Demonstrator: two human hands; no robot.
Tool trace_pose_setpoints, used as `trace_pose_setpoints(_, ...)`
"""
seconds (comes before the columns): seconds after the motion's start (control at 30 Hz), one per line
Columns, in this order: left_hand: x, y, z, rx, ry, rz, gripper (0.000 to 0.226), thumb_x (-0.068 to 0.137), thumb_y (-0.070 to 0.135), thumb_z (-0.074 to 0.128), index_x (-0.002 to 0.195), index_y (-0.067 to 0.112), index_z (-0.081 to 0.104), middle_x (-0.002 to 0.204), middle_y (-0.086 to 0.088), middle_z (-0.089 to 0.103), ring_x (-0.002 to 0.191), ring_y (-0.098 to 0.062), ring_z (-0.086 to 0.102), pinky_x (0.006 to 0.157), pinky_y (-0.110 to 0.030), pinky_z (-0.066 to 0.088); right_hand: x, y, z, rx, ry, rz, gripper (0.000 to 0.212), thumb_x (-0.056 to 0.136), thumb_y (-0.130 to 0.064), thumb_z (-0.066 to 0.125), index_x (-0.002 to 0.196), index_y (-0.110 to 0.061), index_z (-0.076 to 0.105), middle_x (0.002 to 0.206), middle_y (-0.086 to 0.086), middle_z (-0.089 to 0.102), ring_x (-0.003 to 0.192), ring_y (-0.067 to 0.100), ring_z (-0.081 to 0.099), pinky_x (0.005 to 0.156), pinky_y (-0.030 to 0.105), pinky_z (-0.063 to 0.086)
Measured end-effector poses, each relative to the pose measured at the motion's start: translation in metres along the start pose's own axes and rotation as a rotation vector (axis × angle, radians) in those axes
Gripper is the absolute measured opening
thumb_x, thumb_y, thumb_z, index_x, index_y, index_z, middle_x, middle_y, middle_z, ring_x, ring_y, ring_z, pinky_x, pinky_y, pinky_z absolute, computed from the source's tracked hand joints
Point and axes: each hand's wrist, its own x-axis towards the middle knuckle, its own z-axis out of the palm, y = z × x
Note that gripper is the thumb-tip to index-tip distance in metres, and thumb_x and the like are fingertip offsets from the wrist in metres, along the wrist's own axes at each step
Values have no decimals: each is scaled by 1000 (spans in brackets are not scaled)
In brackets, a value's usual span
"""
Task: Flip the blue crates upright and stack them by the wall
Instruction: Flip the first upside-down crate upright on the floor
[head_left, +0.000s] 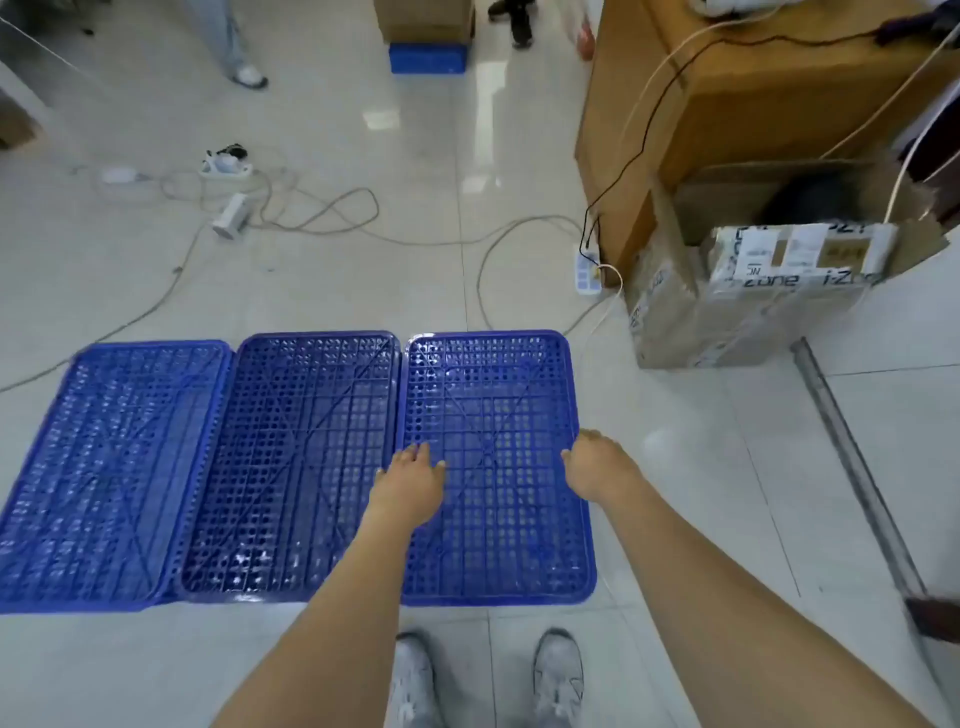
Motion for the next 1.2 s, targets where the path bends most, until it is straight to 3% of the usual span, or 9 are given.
trace_pose_setpoints(0.17, 113, -7, 78, 6, 17, 9, 64, 107, 45, 22, 161, 20, -2, 168, -3, -6, 155, -26, -1, 123, -53, 11, 103, 28, 88, 127, 0, 110, 52, 102, -34, 39, 137, 5, 38, 138, 22, 44, 121, 36, 51, 101, 45, 45)
trace_pose_setpoints(0.3, 189, -18, 140, 81, 119, 53, 66, 106, 49, 20, 159, 25, -12, 166, -2, -20, 154, -27, -14, 122, -58, 3, 173, 53, 152, 222, -24, 183, 68, 103, -34, 40, 152, 4, 12, 156, 26, 17, 135, 40, 39, 109, 46, 38)
trace_pose_setpoints(0.43, 237, -24, 189, 108, 185, 79, 67, 103, 56, 11, 155, 29, -21, 162, 0, -32, 150, -26, -27, 120, -61, -8, 219, 76, 201, 387, 3, 301, 76, 102, -37, 42, 153, 3, 2, 155, 27, 21, 137, 41, 36, 108, 43, 38)
trace_pose_setpoints(0.53, 256, -28, 219, 159, 242, 79, 71, 99, 62, 3, 151, 29, -30, 158, -4, -40, 146, -28, -35, 116, -64, -16, 236, 85, 227, 500, 70, 357, 74, 102, -35, 46, 152, 0, 6, 146, 27, 35, 123, 42, 48, 88, 38, 44)
trace_pose_setpoints(0.67, 260, -29, 225, 174, 269, 82, 71, 98, 62, 2, 150, 29, -32, 157, -5, -41, 145, -30, -36, 113, -65, -20, 237, 97, 239, 603, 191, 362, 59, 95, -40, 58, 135, -3, 34, 130, 19, 51, 111, 39, 56, 85, 43, 49)
trace_pose_setpoints(0.8, 256, -26, 213, 122, 210, 98, 71, 100, 61, 7, 153, 29, -28, 157, -4, -41, 145, -29, -37, 113, -66, -17, 233, 106, 220, 643, 152, 373, 55, 83, -50, 71, 112, -6, 55, 102, 12, 65, 87, 31, 63, 67, 36, 52)
trace_pose_setpoints(0.93, 241, -20, 192, -4, 125, 58, 80, 98, 65, 22, 154, 32, -24, 158, -2, -39, 147, -27, -34, 115, -64, -18, 214, 98, 201, 554, 185, 337, 54, 76, -57, 74, 81, -10, 48, 75, 5, 55, 70, 28, 57, 60, 35, 47)
trace_pose_setpoints(1.07, 221, 4, 163, -239, -17, 23, 87, 93, 70, 34, 158, 34, -10, 162, -1, -33, 151, -28, -23, 119, -62, -4, 171, 81, 170, 578, 255, 321, 52, 77, -48, 78, 84, -3, 52, 67, 6, 57, 50, 18, 54, 44, 26, 35)
trace_pose_setpoints(1.2, 208, 15, 135, -521, -132, -86, 94, 93, 61, 51, 160, 26, -4, 164, -2, -26, 154, -32, -9, 114, -52, 36, 128, 58, 151, 557, 343, 243, 54, 74, -49, 79, 77, -7, 46, 63, 9, 53, 45, 18, 46, 42, 29, 38)
